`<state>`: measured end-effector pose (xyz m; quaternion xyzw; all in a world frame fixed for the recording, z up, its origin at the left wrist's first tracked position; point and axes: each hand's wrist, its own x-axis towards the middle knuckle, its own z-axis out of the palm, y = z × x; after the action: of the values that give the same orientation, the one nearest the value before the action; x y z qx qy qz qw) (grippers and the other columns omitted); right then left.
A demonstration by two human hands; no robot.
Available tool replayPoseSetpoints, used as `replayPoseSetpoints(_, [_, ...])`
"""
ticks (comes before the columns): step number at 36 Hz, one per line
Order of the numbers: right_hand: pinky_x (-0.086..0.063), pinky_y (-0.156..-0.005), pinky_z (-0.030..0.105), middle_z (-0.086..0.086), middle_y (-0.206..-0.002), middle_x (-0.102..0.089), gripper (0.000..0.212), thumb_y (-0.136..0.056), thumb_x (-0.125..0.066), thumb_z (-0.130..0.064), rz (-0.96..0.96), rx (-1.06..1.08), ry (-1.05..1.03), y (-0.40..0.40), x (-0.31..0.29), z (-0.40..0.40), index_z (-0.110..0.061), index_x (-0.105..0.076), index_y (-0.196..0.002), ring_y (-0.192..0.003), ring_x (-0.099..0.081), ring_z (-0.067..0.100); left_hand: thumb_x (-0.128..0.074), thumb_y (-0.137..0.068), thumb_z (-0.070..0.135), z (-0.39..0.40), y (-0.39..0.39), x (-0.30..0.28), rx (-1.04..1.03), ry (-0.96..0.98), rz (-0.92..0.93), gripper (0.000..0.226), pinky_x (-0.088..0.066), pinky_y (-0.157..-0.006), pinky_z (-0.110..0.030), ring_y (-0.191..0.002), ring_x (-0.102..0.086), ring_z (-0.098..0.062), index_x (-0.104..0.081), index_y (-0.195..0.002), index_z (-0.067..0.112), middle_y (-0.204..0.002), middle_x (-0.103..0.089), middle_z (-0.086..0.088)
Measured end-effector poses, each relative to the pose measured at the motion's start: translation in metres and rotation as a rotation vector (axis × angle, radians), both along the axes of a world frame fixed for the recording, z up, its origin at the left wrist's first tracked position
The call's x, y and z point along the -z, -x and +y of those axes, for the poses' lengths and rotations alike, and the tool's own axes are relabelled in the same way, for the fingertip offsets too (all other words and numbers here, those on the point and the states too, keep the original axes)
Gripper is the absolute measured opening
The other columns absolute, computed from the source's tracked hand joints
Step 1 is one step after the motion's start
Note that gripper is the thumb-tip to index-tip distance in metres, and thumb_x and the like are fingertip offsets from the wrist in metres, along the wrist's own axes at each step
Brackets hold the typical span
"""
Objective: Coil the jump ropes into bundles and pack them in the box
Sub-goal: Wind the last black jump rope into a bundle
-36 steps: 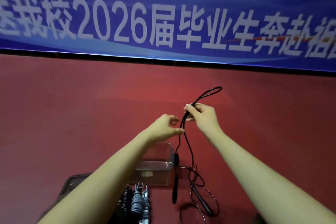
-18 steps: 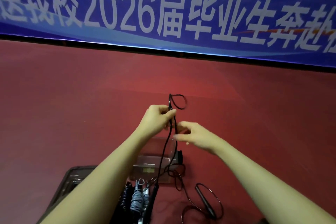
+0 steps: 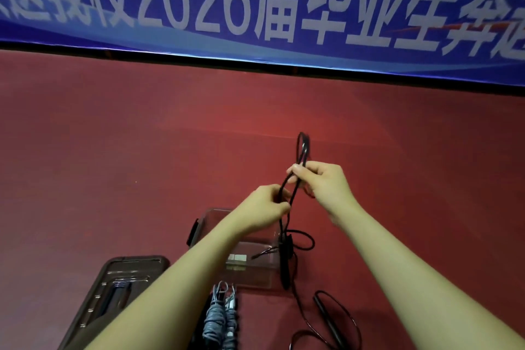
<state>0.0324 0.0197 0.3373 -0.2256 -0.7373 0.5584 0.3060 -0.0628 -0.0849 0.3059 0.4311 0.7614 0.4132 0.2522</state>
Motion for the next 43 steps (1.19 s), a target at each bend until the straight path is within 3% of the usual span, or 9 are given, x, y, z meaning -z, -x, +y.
replayPoseSetpoints(5, [-0.046,-0.052,0.014,0.0,-0.066,-0.067,0.02,-0.093,-0.057,-0.012,0.063,0.068,0.058,-0.001,-0.004,0.01,-0.008,-0.069,-0.078,-0.056,-0.057,0.003,-0.053,-0.094,0.021,0.007,0.008,0.006,-0.113,-0.162,0.055,0.02,-0.053,-0.08,-0.038,-0.073,-0.064,-0.015,-0.07,-0.084,0.016,-0.074,-0.072,-0.001])
replayPoseSetpoints(9, [-0.055,-0.053,0.02,0.014,-0.071,-0.065,0.025,-0.096,-0.054,-0.015,-0.043,0.048,0.014,-0.003,-0.002,0.015,-0.004,-0.064,-0.076,-0.058,-0.065,0.017,-0.048,-0.098,0.014,0.008,0.011,0.004,-0.229,-0.381,-0.011,0.017,-0.055,-0.071,-0.039,-0.062,-0.058,-0.018,-0.061,-0.106,0.023,-0.06,-0.06,0.004])
replayPoseSetpoints(11, [-0.057,-0.055,0.023,0.016,-0.071,-0.065,0.026,-0.096,-0.054,-0.016,-0.048,0.051,0.041,-0.004,-0.002,0.014,0.0,-0.063,-0.077,-0.057,-0.066,0.017,-0.042,-0.1,0.012,0.005,0.011,0.001,-0.22,-0.45,-0.033,0.028,-0.047,-0.051,-0.038,-0.054,-0.043,-0.018,-0.045,-0.122,0.029,-0.062,-0.046,0.002])
replayPoseSetpoints(14, [-0.057,-0.056,0.023,0.016,-0.07,-0.066,0.026,-0.095,-0.055,-0.016,0.041,0.101,0.108,-0.006,-0.006,0.013,0.004,-0.063,-0.08,-0.058,-0.067,0.017,-0.037,-0.099,0.009,0.0,0.008,-0.002,-0.128,-0.415,0.009,0.028,-0.031,-0.048,-0.029,-0.051,-0.032,-0.013,-0.032,-0.111,0.034,-0.066,-0.035,0.0])
replayPoseSetpoints(19, [-0.058,-0.057,0.025,0.019,-0.075,-0.068,0.026,-0.095,-0.056,-0.019,0.163,0.185,0.218,-0.006,-0.013,0.014,-0.001,-0.063,-0.077,-0.064,-0.069,0.022,-0.059,-0.089,0.017,0.001,0.008,0.002,0.012,-0.207,0.154,0.018,-0.033,-0.055,-0.012,-0.059,-0.037,-0.006,-0.058,-0.1,0.031,-0.073,-0.041,0.006])
replayPoseSetpoints(28, [-0.057,-0.066,0.027,0.011,-0.081,-0.071,0.022,-0.095,-0.055,-0.022,0.275,0.062,0.379,-0.009,-0.016,0.015,-0.005,-0.063,-0.085,-0.076,-0.071,0.021,-0.065,-0.089,0.024,0.004,0.003,-0.001,-0.156,-0.33,-0.011,0.009,-0.042,-0.063,-0.013,-0.059,-0.054,0.006,-0.07,-0.084,0.02,-0.07,-0.066,0.009])
replayPoseSetpoints(36, [-0.045,-0.056,0.011,0.003,-0.088,-0.065,0.018,-0.089,-0.06,-0.004,-0.329,-0.19,-0.209,-0.011,0.012,0.014,-0.008,-0.066,-0.105,-0.066,-0.056,0.004,-0.064,-0.089,0.022,0.001,0.003,-0.023,-0.276,-0.432,-0.088,0.017,-0.036,-0.056,-0.023,-0.041,-0.042,0.004,-0.07,-0.074,0.015,-0.062,-0.063,0.007])
replayPoseSetpoints(39, [-0.042,-0.055,0.008,0.0,-0.094,-0.065,0.024,-0.087,-0.065,-0.008,-0.365,-0.235,-0.194,-0.011,0.017,0.011,-0.02,-0.064,-0.108,-0.066,-0.057,0.0,-0.064,-0.088,0.022,-0.001,0.004,-0.027,-0.294,-0.437,-0.105,0.02,-0.037,-0.056,-0.023,-0.042,-0.04,-0.004,-0.068,-0.07,0.014,-0.058,-0.061,0.008])
replayPoseSetpoints(43, [-0.038,-0.057,0.005,-0.008,-0.089,-0.064,0.027,-0.089,-0.065,-0.018,-0.411,-0.313,-0.21,-0.01,0.02,0.007,-0.019,-0.064,-0.116,-0.054,-0.053,-0.013,-0.064,-0.09,0.02,-0.005,0.004,-0.033,-0.294,-0.472,-0.136,0.022,-0.035,-0.048,-0.021,-0.042,-0.036,-0.009,-0.066,-0.071,0.008,-0.06,-0.06,0.002])
